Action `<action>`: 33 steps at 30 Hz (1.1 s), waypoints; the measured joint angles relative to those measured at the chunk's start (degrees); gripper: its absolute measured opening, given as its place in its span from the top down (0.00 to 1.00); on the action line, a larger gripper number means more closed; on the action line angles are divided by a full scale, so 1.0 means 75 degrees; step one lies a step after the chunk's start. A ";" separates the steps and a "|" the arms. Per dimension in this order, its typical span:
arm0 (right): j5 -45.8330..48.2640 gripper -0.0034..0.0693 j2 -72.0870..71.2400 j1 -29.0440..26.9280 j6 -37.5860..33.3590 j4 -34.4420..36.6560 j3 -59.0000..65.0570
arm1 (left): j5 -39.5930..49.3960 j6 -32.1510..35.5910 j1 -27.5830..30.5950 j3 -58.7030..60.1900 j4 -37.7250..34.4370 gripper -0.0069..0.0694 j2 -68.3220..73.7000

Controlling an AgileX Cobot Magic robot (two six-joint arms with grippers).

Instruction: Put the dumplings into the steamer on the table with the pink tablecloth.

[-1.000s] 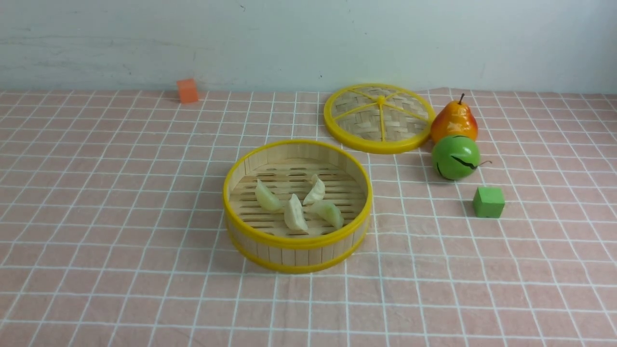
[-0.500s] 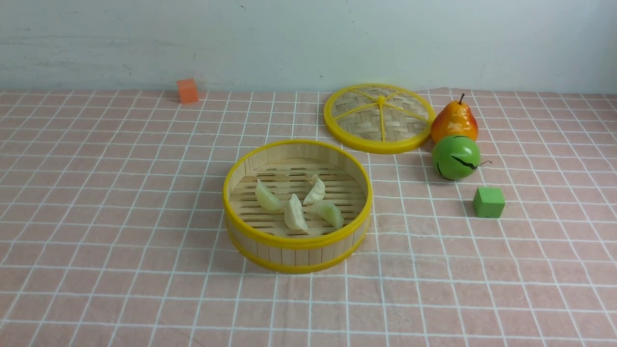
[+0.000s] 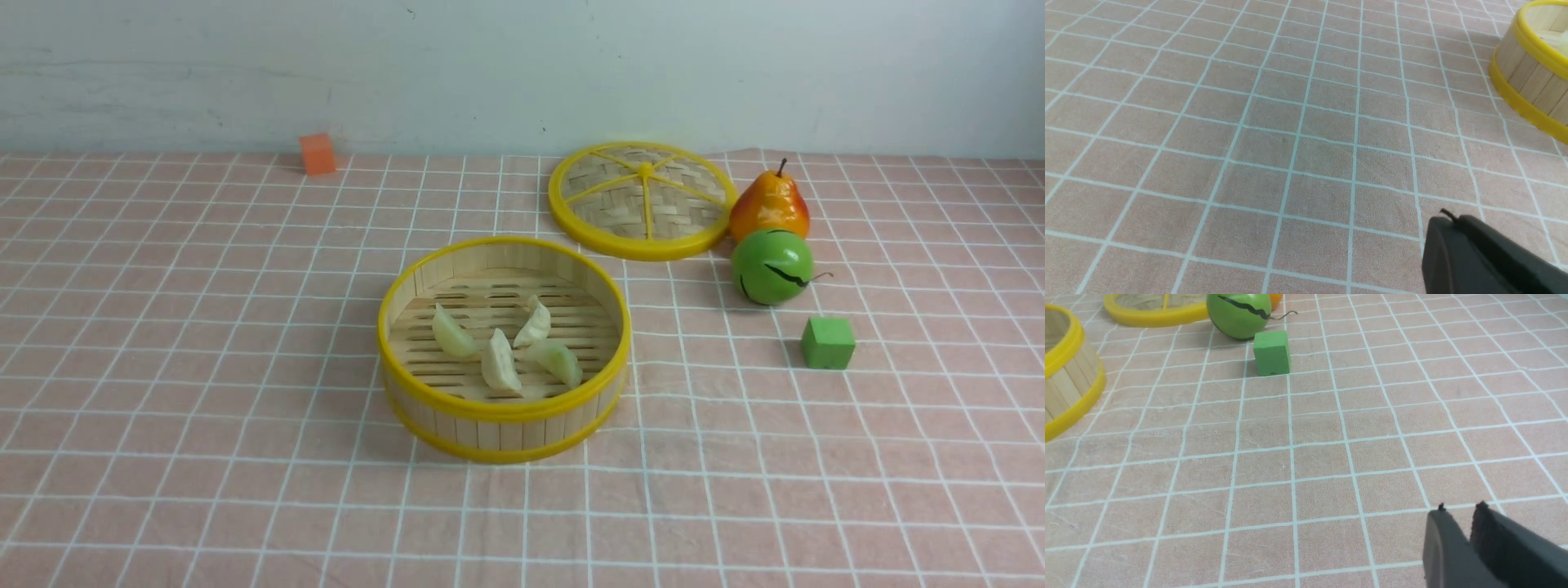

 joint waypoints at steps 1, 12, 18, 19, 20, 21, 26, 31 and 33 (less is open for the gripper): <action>0.0000 0.80 0.0000 0.0000 0.0000 0.0000 0.0000 | 0.0000 0.0000 0.0000 0.0000 0.0000 0.93 0.0000; 0.0000 0.78 0.0000 0.0000 0.0000 0.0000 0.0000 | 0.0000 0.0000 0.0000 0.0000 0.0000 0.93 0.0000; 0.0000 0.77 0.0000 0.0000 0.0000 0.0000 0.0000 | 0.0000 0.0000 0.0000 0.0000 0.0000 0.92 0.0000; 0.0000 0.77 0.0000 0.0000 0.0000 0.0000 0.0000 | 0.0000 0.0000 0.0000 0.0000 0.0000 0.92 0.0000; 0.0000 0.77 0.0000 0.0000 0.0000 0.0000 0.0000 | 0.0000 0.0000 0.0000 0.0000 0.0000 0.92 0.0000; 0.0000 0.77 0.0000 0.0000 0.0000 0.0000 0.0000 | 0.0000 0.0000 0.0000 0.0000 0.0000 0.92 0.0000; 0.0000 0.76 0.0000 0.0000 0.0000 0.0000 0.0000 | 0.0000 0.0000 0.0000 0.0000 0.0000 0.91 0.0000; 0.0000 0.76 0.0000 0.0000 0.0000 0.0000 0.0000 | 0.0000 0.0000 0.0000 0.0000 0.0000 0.91 0.0000; 0.0000 0.76 0.0000 0.0000 0.0000 0.0000 0.0000 | 0.0000 0.0000 0.0000 0.0000 0.0000 0.91 0.0000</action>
